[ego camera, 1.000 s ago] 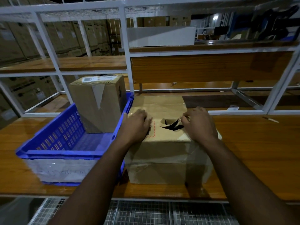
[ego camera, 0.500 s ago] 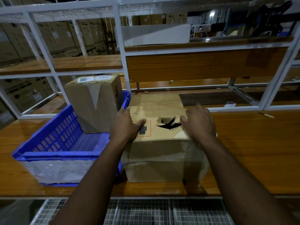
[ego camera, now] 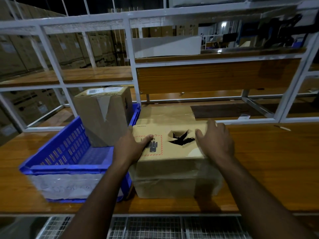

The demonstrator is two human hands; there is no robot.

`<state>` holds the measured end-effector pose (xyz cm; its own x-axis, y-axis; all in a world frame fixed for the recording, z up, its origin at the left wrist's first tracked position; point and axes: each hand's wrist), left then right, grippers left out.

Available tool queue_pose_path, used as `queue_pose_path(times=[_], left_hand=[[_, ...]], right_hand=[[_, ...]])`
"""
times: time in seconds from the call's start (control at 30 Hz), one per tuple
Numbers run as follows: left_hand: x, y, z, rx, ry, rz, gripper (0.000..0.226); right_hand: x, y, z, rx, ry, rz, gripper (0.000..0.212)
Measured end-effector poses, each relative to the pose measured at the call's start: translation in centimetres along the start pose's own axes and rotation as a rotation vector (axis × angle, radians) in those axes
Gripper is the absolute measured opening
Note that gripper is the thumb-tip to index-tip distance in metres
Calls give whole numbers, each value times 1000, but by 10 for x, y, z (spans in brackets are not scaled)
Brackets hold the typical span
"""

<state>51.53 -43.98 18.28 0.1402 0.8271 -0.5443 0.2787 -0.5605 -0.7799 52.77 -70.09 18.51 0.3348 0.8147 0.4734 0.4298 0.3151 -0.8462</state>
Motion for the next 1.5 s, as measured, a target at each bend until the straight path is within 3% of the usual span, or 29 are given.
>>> queue_pose_path(times=[0.2,0.37,0.43,0.67,0.8,0.97,1.13,1.27,1.4,1.5], left_hand=[[-5,-12,30,-133,137,115,112],[3,-2,54,-214,224,175,123],[9,8,64,-194,221,148,122],[29,35,83,-105,238,80,79],[34,47,91,-30,263,30,90],[25,47,80,-22,301,-107,81],[2,57,51,327,433,-267,83],[-7,69,34,480,482,-322,78],[-5,74,27,390,500,-332,73],[-6,71,13,278,523,-346,54]], right_hand=[[-9,-21,15,-79,4,-143,83],[-27,-13,25,-162,49,-286,65],[-35,-5,33,-192,54,-293,55],[-56,27,58,-158,81,-245,34],[-72,47,73,-135,51,-214,31],[-64,41,65,-154,2,-20,24],[-28,44,49,46,-236,175,35],[-14,56,47,106,-288,173,34],[-10,52,37,72,-253,138,28],[2,53,29,55,-257,153,25]])
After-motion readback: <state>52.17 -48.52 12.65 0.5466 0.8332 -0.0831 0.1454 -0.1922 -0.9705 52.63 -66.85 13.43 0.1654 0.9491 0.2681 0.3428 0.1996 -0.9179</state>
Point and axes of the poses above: each hand's wrist, its own z-axis away from the middle knuckle, its own y-axis out of the palm, x = y × z, and after that the axes turned 14 degrees about y, right-handed
